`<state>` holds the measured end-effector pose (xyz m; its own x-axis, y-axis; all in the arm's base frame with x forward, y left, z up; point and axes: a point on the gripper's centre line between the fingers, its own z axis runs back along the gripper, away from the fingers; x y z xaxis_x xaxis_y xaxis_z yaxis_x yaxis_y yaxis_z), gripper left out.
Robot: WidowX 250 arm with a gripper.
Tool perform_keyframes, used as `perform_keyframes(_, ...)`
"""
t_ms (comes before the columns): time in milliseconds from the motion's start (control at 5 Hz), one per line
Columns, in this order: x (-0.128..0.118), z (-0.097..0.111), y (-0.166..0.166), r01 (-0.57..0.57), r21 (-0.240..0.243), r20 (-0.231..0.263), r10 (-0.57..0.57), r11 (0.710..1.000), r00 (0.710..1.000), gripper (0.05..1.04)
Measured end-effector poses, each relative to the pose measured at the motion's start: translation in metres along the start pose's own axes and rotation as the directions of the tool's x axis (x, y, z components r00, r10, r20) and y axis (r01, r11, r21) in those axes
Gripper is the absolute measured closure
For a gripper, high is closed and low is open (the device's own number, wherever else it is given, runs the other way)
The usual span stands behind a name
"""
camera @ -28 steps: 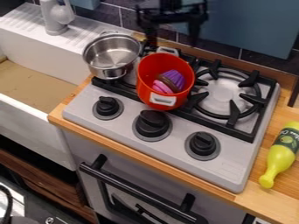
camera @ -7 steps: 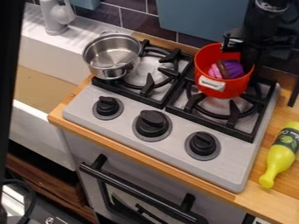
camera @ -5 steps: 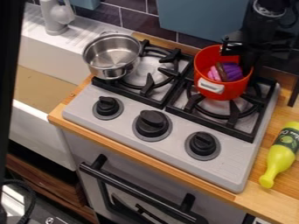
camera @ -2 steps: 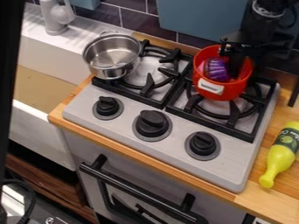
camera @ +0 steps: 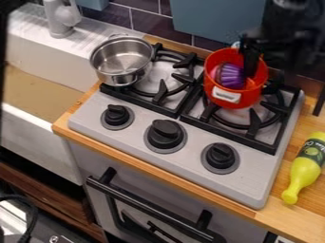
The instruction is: Move the red pot to the right burner
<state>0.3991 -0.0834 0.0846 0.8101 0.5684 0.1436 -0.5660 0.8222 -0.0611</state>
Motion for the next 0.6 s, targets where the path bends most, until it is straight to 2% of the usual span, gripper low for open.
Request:
perform_keyframes(200, 0.004, 0.014, 0.001, 0.022, -0.095, -0.004, -0.023, 0.995, 1.0, 0.085)
perform_keyframes(600, 0.004, 0.03, 0.011, 0.025, -0.172, -0.019, -0.028, 0.985, 0.999, 0.085)
